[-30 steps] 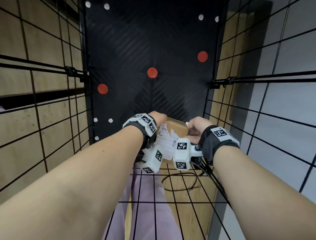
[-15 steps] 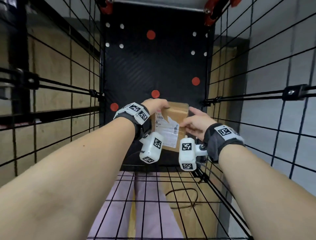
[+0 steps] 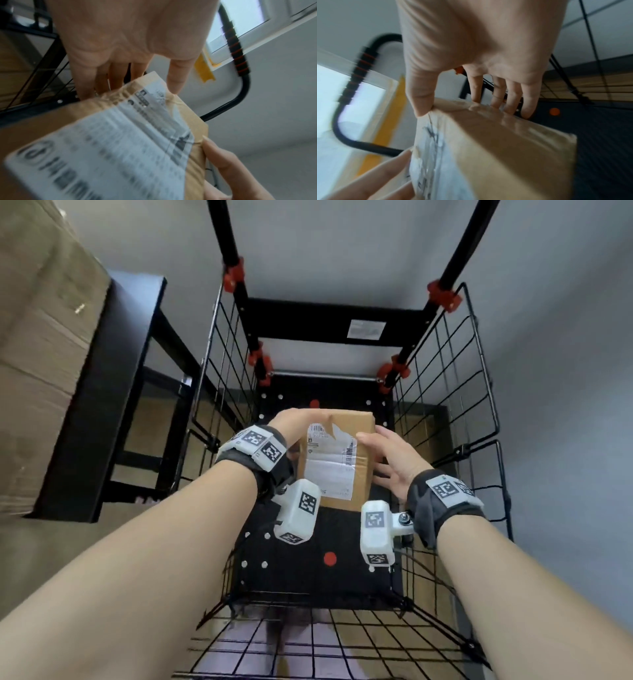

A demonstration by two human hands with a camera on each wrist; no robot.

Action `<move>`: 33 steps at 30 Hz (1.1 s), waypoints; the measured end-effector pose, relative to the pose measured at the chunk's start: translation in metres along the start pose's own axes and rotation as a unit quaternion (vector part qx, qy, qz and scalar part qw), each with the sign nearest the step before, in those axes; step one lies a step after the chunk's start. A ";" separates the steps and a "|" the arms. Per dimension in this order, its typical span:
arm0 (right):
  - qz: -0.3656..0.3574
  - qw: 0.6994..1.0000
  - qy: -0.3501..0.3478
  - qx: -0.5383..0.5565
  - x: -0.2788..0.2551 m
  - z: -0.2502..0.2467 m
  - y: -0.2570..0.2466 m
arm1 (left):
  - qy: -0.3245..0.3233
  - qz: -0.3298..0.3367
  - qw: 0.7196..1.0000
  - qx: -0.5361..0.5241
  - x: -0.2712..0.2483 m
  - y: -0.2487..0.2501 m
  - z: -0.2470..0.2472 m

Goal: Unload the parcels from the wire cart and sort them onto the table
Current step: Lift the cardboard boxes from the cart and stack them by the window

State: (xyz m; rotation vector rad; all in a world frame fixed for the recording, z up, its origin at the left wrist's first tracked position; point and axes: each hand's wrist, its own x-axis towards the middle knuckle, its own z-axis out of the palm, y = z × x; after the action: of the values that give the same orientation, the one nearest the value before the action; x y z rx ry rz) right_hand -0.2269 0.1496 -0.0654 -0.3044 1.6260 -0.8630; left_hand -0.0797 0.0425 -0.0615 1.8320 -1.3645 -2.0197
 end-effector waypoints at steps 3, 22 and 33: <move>-0.045 0.999 -0.002 -0.003 -0.045 0.015 -0.026 | 0.028 0.044 0.999 0.016 -0.042 0.019 -0.019; -0.297 0.952 0.075 0.029 -0.290 0.177 -0.117 | 0.135 0.371 0.919 0.023 -0.319 0.061 -0.186; -0.349 0.936 0.048 0.023 -0.340 0.251 -0.217 | 0.229 0.468 0.853 0.021 -0.392 0.118 -0.270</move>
State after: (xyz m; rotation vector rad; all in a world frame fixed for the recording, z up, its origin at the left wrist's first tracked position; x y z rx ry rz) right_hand 0.0383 0.1215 0.3283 -0.8501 1.5940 -1.4632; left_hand 0.1979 0.0624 0.3424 1.1304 -1.6541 -0.9845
